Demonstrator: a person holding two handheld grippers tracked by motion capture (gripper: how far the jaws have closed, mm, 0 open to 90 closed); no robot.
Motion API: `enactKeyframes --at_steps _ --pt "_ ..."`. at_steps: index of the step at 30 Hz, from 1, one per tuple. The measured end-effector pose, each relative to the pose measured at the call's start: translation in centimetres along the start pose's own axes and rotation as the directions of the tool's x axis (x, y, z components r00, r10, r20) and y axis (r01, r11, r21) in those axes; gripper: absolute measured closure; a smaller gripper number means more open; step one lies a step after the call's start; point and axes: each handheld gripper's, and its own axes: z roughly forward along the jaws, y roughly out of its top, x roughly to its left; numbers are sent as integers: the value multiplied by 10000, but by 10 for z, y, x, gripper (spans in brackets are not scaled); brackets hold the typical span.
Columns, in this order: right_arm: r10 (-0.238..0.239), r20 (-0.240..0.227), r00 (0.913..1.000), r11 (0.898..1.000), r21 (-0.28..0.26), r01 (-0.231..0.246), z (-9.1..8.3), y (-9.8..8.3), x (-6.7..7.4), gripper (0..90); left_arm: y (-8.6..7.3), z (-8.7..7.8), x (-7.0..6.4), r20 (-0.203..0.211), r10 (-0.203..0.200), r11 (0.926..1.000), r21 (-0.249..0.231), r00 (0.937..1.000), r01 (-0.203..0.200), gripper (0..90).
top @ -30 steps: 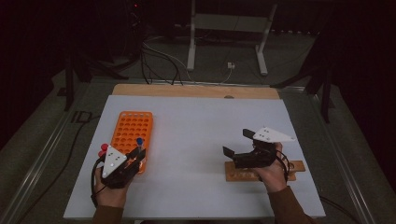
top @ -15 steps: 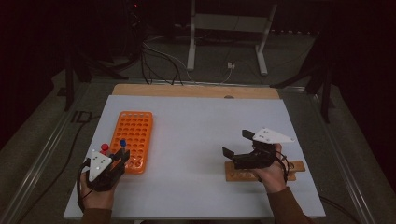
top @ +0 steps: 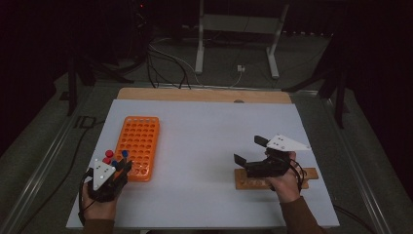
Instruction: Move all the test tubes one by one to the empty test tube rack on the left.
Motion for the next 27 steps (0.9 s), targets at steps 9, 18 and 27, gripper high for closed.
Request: enactKeyframes --at_steps 9,18,27 --pt "70 91 9999 10000 0 -70 -4 -3 -4 11 -9 3 0 -69 -293 9958 871 9995 298 775" --pt "84 132 9999 10000 13 -84 -7 -4 -6 11 -12 9 -1 -208 -386 9887 1442 9990 412 779" --pt "65 161 9998 10000 30 -66 -9 -5 -7 11 -14 9 0 -102 -662 9866 1489 9978 670 722"
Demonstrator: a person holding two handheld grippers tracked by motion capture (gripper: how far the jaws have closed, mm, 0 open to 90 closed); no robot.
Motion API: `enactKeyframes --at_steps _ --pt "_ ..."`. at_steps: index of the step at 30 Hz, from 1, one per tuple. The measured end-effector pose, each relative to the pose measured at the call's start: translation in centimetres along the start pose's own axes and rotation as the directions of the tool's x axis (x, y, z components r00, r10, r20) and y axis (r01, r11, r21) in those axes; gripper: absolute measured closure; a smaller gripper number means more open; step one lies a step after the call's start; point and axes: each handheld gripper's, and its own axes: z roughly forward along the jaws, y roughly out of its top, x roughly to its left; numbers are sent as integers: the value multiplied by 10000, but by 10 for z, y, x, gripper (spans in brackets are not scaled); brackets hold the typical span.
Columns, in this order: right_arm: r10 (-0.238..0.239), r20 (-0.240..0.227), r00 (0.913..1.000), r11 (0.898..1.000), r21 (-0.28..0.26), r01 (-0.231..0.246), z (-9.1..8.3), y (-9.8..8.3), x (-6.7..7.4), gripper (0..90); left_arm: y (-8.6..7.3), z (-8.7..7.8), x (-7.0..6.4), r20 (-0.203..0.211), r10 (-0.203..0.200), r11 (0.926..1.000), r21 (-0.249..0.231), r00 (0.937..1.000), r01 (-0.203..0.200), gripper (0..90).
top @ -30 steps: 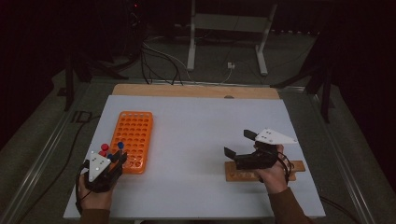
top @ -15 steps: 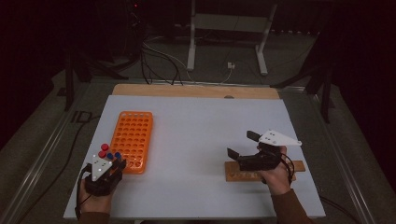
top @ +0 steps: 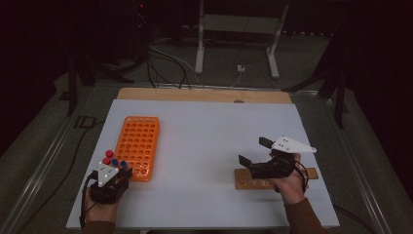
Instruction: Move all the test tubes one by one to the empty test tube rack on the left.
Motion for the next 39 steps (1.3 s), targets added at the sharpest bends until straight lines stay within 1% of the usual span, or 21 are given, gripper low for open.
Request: enactKeyframes --at_steps 1,5,10,14,18,21,22,24,26,27,30,32,35,37,39 --pt "27 1 10000 10000 -11 -27 0 0 0 11 0 -1 -1 16 10 10000 -8 10000 -10 685" --pt "29 10 10000 10000 -56 -29 -2 0 -2 11 2 -6 -5 -54 101 9998 -150 9999 -102 594" --pt "25 39 10000 10000 -46 -24 -4 -1 -3 11 2 -13 -8 -146 -69 9994 -349 9999 64 518" --pt "22 102 9999 10000 -46 -21 -7 -2 -5 11 1 -22 -10 -108 -254 9984 -509 9996 249 493" --pt "-25 237 9997 10000 12 25 -11 -3 -8 11 2 -31 -14 53 -344 9966 -743 9994 347 479" --pt "30 326 9995 10000 77 -33 -13 -5 -12 11 2 -35 -18 262 -278 9955 -902 9993 300 473" --pt "31 326 9995 9999 99 -35 -14 -5 -13 11 3 -35 -20 295 -296 9950 -949 9991 323 467" --pt "96 393 9992 9998 167 -102 -15 -7 -15 12 3 -35 -24 323 -201 9950 -973 9993 232 437" --pt "103 575 9983 9998 159 -113 -17 -9 -16 59 4 -35 -29 416 -127 9945 -1033 9991 169 415" --pt "127 615 9980 9998 166 -138 -18 -10 -17 64 5 -35 -31 415 -82 9941 -1077 9991 127 398" --pt "230 610 9979 9994 258 -246 -22 -14 -20 99 8 -34 -37 642 41 9923 -1241 9979 39 350" --pt "226 630 9978 9992 311 -246 -24 -16 -23 130 10 -32 -40 779 189 9906 -1363 9968 -81 282" --pt "268 611 9978 9989 356 -290 -29 -21 -25 164 14 -29 -44 879 377 9884 -1498 9954 -243 199" --pt "310 615 9976 9986 407 -335 -33 -24 -27 191 16 -27 -47 1057 480 9869 -1585 9932 -309 167" --pt "274 531 9982 9985 455 -299 -36 -28 -29 247 19 -25 -49 1160 595 9857 -1639 9915 -399 153"
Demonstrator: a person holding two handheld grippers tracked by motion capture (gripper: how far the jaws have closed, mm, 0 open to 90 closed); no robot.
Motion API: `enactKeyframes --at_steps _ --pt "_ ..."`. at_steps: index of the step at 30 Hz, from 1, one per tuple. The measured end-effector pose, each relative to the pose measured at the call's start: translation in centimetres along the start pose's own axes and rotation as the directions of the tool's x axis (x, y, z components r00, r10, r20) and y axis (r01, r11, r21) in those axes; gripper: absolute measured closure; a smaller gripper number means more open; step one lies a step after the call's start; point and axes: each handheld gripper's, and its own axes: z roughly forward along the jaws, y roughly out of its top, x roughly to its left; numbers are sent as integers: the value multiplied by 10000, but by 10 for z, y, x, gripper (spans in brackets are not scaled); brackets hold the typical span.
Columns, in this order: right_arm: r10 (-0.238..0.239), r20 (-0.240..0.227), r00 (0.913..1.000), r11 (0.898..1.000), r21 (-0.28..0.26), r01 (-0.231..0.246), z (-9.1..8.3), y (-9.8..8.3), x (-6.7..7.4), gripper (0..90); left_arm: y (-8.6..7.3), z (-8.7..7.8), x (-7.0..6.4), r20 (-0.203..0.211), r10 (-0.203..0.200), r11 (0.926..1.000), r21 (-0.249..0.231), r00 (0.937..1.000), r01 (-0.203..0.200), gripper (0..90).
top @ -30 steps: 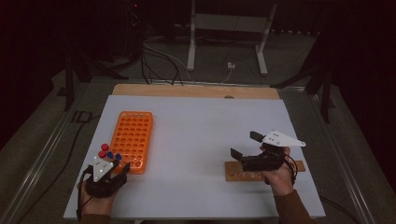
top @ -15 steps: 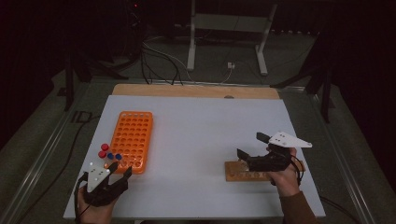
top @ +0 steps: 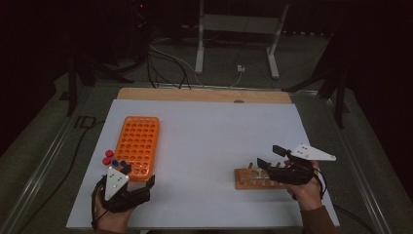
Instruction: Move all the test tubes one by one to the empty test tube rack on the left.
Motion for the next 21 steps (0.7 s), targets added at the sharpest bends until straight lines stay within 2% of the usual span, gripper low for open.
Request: enactKeyframes --at_steps 5,12,21 --pt "-162 -29 9999 9997 185 163 -6 -10 -2 396 8 7 1 515 -99 9998 -164 9986 107 23" --pt "-106 -228 9997 9993 352 114 -13 -21 -4 561 16 14 0 647 -117 9991 -407 9978 144 5" --pt "-112 -404 9991 9974 708 141 -11 -35 -4 656 18 20 1 737 -244 9991 -331 9970 269 5"
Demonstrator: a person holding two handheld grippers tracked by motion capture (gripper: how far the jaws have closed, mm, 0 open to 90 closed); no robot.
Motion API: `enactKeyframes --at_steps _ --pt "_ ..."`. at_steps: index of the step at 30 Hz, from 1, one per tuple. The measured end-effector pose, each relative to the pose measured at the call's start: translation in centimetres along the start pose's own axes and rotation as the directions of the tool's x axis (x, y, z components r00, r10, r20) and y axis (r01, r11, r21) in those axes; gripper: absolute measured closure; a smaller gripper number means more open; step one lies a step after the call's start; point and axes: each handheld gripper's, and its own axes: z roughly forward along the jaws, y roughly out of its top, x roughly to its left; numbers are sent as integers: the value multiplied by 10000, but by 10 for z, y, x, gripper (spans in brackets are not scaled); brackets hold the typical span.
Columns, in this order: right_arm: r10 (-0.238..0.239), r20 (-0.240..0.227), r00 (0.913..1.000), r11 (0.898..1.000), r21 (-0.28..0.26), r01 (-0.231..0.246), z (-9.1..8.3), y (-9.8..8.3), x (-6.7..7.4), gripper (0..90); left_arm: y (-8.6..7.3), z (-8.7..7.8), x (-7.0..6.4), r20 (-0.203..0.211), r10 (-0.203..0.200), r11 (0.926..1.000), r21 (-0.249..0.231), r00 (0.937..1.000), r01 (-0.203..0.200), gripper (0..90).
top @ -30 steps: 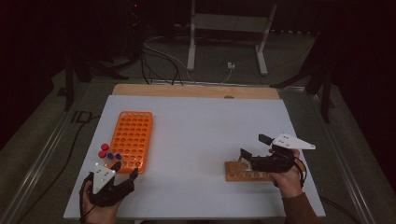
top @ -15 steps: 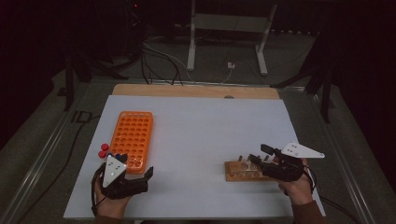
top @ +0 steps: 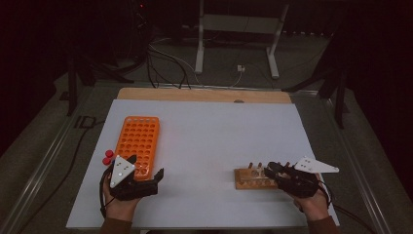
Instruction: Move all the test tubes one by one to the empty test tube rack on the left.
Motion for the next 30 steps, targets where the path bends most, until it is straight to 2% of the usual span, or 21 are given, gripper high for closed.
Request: enactKeyframes --at_steps 6,15,18,23,30 --pt "-222 -117 9997 9994 276 225 9 -2 4 734 0 4 -1 86 64 9999 85 9999 -65 6" --pt "-462 194 9987 9985 285 457 13 -5 5 749 -1 6 -2 114 37 9999 162 9999 -39 6" --pt "-698 353 9969 9972 288 688 13 -5 6 754 -1 6 -2 109 39 9998 171 9999 -41 6" --pt "-864 439 9953 9952 490 842 12 -2 8 764 -1 6 -2 115 42 9998 173 9999 -44 6" --pt "-591 421 9974 9982 162 585 -1 10 6 766 -1 6 -2 115 72 9998 190 9999 -74 6"
